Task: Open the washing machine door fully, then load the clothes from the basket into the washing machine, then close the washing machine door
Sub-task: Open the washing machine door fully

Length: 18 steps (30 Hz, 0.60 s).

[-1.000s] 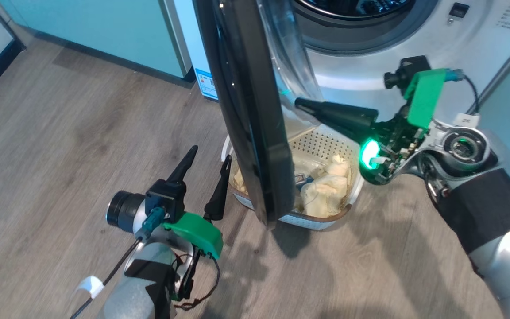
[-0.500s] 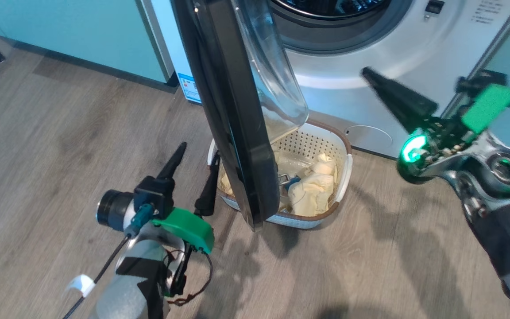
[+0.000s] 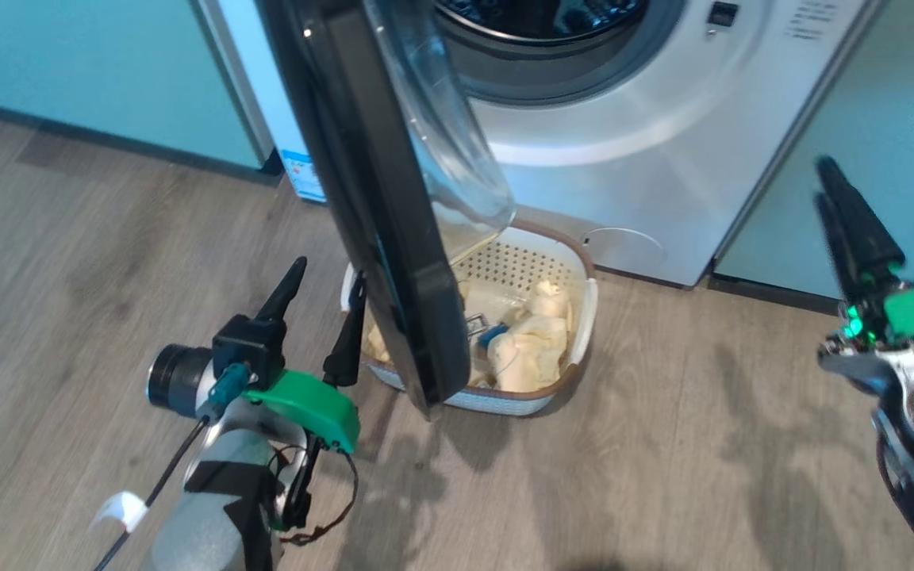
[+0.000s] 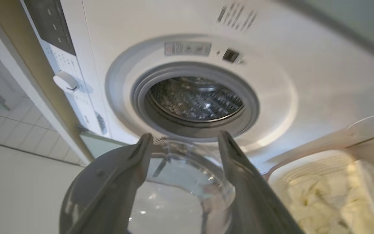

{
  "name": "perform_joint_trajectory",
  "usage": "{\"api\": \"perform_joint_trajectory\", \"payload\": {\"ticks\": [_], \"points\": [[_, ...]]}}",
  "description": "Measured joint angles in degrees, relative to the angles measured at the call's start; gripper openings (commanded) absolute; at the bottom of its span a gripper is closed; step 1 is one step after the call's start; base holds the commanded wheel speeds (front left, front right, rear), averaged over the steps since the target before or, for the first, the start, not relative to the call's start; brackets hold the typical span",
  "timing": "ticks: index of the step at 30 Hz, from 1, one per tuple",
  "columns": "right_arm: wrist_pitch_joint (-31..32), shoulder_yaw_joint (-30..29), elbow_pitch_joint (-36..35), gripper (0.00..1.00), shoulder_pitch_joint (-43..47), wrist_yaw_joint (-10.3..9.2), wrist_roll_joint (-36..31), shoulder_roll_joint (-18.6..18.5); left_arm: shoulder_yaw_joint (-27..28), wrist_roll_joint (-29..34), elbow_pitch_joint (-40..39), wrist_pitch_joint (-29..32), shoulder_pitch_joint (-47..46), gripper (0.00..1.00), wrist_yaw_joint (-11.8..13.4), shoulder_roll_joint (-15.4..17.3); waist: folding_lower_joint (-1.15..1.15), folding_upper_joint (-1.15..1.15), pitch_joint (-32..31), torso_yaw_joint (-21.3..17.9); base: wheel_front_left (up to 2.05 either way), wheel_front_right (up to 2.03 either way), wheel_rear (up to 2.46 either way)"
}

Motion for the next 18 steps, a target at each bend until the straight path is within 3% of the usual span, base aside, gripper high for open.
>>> {"api": "perform_joint_trajectory", "payload": {"ticks": [6,11,14,18], "points": [[-10.98,0.05,3.22,1.00,4.25,0.00,-13.68,-2.85,1.56,-0.02,0.47,0.00,1.42,1.00,-0.46,0.65,0.00,0.00,-1.14,-2.06,0.00,0.00,0.00],[-13.94,-2.72,7.91,1.00,6.42,0.00,-29.34,-3.55,1.86,-0.02,0.97,0.00,2.27,1.00,-0.47,1.10,0.00,0.00,-2.49,-3.72,0.00,0.00,0.00],[-14.03,-10.06,8.21,1.00,8.84,0.00,-42.35,-2.09,2.44,-0.02,1.37,0.00,2.49,1.00,-0.46,1.38,0.00,0.00,-3.44,-4.54,0.00,0.00,0.00],[-14.04,-19.01,4.35,1.00,15.56,0.00,-56.78,3.67,3.04,-0.07,1.91,0.00,3.89,1.00,-0.49,1.43,0.00,0.00,-4.74,-5.28,0.00,0.00,0.00]]}}
